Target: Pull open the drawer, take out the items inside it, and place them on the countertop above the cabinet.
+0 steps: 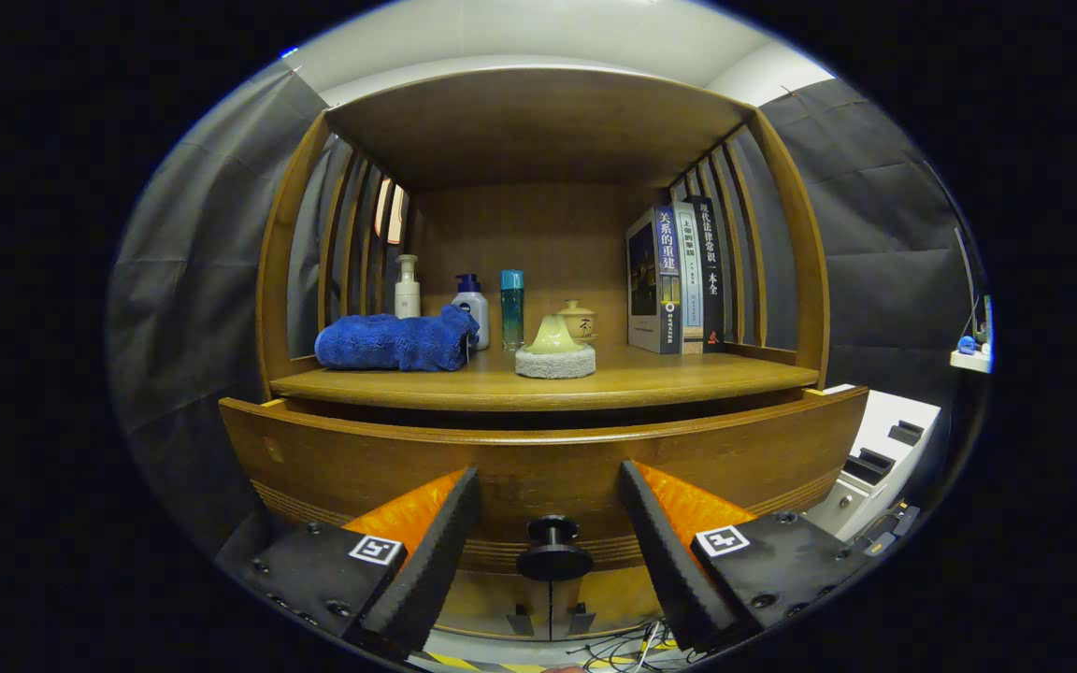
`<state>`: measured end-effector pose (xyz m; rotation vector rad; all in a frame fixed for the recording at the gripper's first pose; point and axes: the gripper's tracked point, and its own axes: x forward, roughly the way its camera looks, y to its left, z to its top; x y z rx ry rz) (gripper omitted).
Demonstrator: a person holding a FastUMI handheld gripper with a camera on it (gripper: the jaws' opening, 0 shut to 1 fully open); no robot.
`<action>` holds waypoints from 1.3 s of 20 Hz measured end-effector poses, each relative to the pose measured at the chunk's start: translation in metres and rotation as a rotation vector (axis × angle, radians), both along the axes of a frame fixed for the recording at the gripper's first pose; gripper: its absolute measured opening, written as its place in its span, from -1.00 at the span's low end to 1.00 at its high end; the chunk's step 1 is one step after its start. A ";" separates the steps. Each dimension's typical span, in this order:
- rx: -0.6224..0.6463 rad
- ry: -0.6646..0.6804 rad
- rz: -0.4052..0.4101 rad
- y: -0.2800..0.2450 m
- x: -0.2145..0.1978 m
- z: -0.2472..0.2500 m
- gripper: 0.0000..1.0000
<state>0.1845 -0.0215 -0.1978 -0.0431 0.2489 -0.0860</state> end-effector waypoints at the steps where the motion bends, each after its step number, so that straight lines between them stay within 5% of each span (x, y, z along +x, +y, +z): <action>1: -0.001 0.001 0.000 -0.001 0.005 -0.001 0.97; 21: -0.025 -0.003 -0.001 -0.003 0.046 -0.007 0.97; 26: -0.005 -0.064 0.005 0.006 0.040 0.025 0.97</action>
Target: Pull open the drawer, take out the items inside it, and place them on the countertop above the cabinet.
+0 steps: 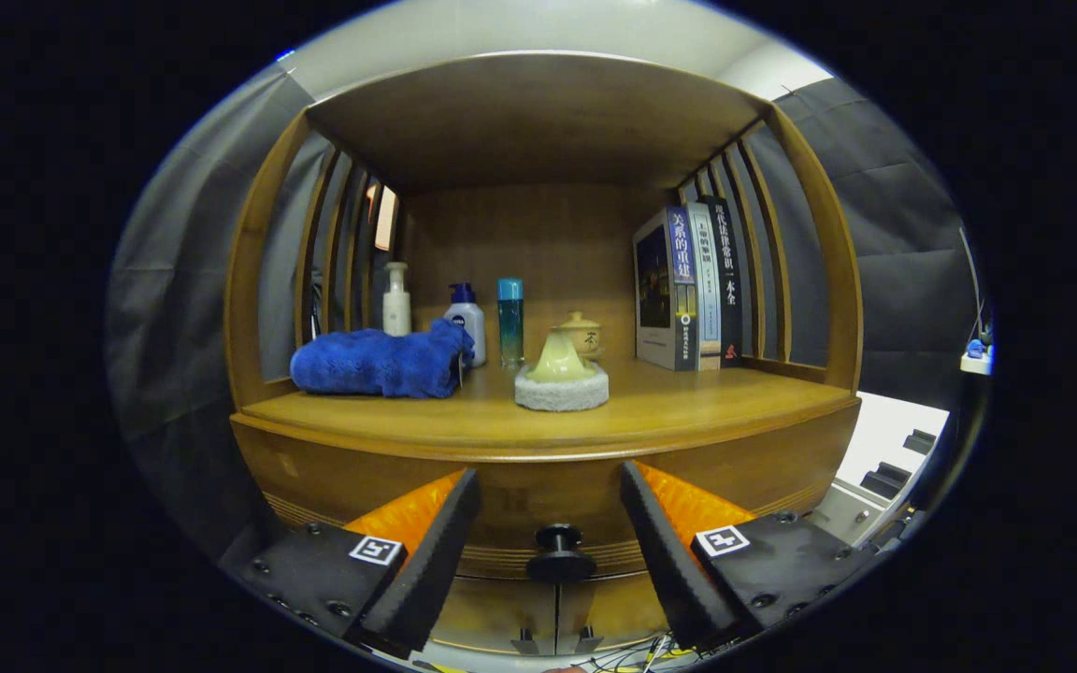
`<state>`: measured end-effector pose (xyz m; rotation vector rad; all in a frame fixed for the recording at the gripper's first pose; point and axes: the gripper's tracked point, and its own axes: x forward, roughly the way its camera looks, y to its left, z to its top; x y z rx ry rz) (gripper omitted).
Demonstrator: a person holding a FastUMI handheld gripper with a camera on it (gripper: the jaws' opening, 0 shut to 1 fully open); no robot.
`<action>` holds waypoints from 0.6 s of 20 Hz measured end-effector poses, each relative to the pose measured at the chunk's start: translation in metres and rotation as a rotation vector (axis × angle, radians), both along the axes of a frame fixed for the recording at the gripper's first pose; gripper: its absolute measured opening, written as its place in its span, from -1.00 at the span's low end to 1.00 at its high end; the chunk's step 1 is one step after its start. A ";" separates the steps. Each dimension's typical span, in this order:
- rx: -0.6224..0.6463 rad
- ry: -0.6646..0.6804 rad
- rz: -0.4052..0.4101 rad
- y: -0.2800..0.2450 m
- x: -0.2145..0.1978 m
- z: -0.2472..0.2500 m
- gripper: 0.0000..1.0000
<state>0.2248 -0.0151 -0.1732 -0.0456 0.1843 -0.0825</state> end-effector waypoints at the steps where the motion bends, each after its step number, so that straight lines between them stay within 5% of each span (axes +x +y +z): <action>1: -0.002 -0.017 0.004 0.002 -0.004 0.009 0.97; 12: 0.002 -0.127 0.105 0.039 -0.094 0.131 0.96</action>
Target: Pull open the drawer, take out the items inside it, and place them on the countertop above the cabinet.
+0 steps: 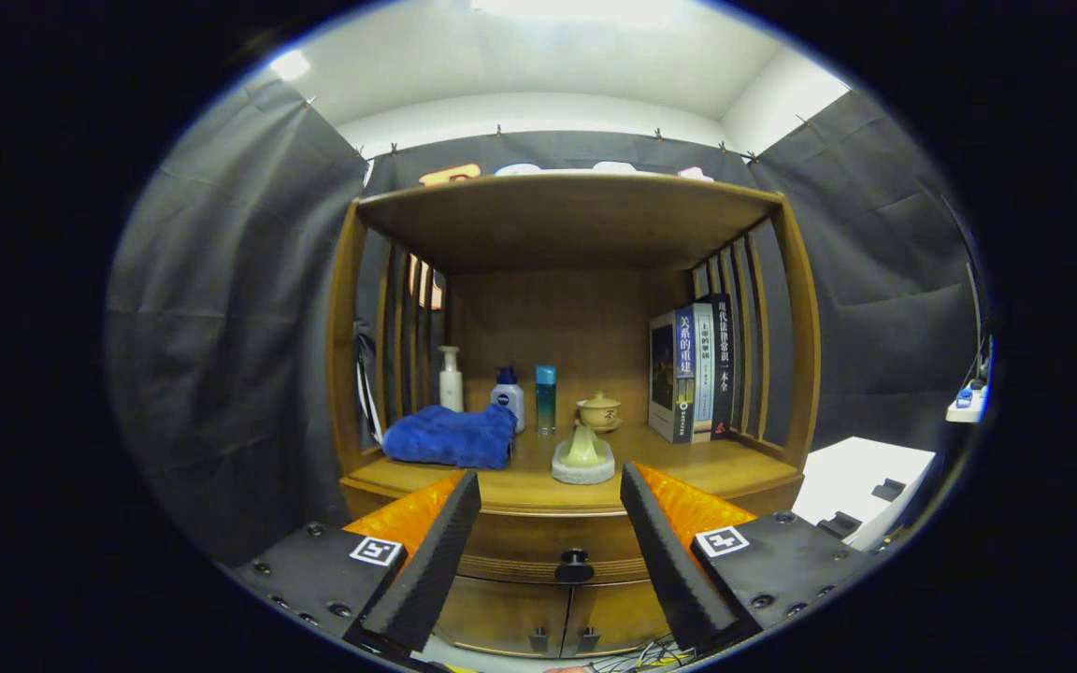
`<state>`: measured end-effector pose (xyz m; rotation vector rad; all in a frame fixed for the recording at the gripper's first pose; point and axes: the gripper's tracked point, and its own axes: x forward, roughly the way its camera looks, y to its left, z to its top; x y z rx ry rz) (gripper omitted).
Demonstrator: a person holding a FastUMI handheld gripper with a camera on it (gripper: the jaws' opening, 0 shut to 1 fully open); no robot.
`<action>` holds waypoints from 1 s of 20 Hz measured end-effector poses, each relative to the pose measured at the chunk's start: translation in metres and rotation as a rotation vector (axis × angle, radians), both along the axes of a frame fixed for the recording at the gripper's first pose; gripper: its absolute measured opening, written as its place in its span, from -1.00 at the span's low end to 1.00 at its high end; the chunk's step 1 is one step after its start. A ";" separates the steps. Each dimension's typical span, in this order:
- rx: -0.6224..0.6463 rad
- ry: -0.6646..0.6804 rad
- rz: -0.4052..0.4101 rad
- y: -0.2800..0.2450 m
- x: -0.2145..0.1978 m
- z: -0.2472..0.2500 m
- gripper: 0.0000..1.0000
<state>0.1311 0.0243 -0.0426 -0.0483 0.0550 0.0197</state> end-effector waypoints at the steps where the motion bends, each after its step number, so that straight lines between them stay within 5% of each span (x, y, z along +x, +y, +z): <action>1: 0.004 -0.005 0.015 0.002 -0.011 0.009 0.96; 9: 0.006 -0.043 0.040 -0.011 -0.088 0.069 0.95; 20: -0.029 0.010 0.070 -0.020 -0.172 0.071 0.95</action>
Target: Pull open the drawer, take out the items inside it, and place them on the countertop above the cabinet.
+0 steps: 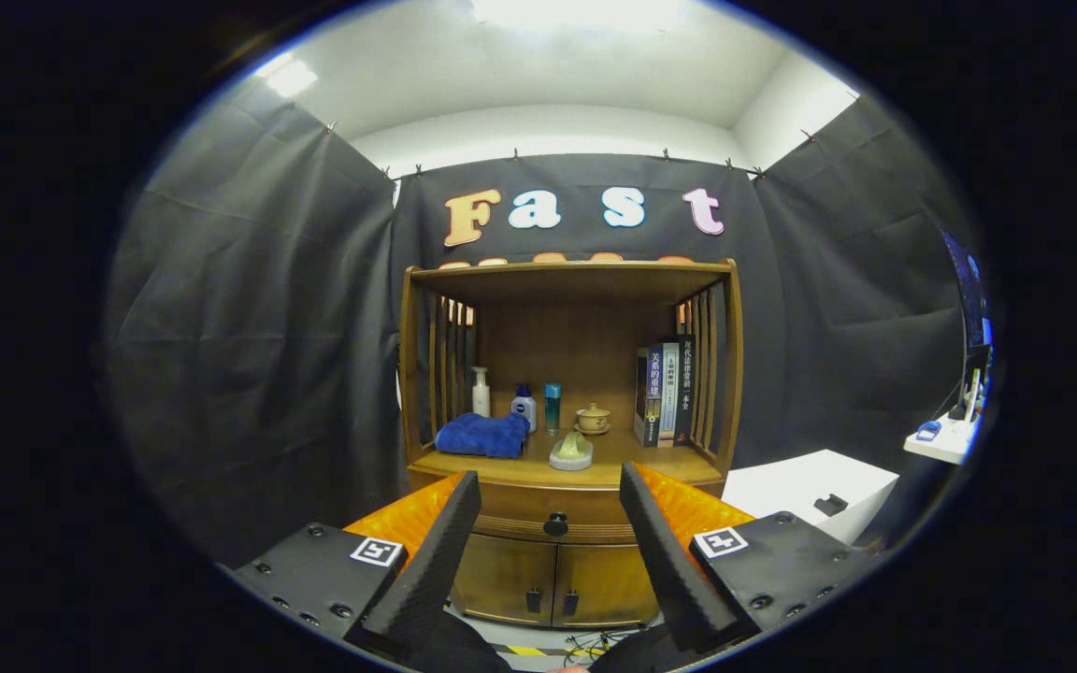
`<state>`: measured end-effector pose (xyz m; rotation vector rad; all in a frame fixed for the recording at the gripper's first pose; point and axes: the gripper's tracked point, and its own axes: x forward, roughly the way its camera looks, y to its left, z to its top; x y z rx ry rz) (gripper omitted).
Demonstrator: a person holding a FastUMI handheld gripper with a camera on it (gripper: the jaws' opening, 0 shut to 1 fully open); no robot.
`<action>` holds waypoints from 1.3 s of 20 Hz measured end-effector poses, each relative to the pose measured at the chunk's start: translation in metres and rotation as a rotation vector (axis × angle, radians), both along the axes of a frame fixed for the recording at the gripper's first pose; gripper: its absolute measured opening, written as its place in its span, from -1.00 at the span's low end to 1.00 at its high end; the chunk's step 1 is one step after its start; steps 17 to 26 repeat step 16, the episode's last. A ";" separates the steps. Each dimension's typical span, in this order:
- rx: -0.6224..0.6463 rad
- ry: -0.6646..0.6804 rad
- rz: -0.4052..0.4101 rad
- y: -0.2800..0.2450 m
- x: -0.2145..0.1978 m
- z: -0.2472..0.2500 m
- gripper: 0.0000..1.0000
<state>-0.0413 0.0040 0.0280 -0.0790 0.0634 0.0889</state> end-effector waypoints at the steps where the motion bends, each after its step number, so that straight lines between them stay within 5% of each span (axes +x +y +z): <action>1: -0.003 0.000 0.007 0.002 -0.005 0.000 0.95; 26: 0.059 -0.014 0.037 0.026 -0.035 -0.018 0.94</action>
